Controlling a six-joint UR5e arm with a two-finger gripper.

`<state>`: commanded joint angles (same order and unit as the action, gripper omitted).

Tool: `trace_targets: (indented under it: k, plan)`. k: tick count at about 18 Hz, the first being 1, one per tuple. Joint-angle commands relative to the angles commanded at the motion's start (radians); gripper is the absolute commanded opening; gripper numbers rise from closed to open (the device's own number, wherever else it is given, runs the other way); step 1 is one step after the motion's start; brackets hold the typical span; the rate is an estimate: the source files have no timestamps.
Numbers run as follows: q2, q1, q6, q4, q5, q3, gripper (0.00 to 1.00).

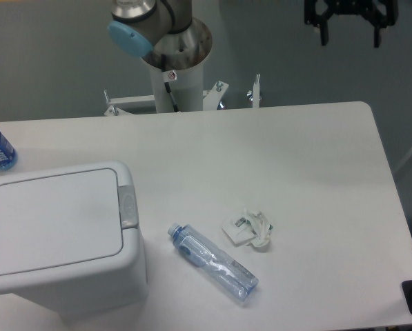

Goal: Open the trash can
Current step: 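Move the open gripper from its raised pose toward the table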

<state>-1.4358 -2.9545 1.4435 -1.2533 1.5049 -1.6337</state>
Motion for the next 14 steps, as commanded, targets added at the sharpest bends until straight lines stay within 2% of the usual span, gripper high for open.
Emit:
trace_targets:
  k: [4, 8, 10, 14]
  plan:
    - [-0.017, 0.005, -0.003, -0.003, -0.015, 0.018, 1.00]
    - [-0.018, 0.012, -0.096, 0.000, -0.086, -0.006, 1.00]
    - [-0.026, 0.021, -0.208, 0.000, -0.122, 0.005, 1.00]
    - [-0.048, 0.063, -0.524, 0.006, -0.305, 0.006, 1.00]
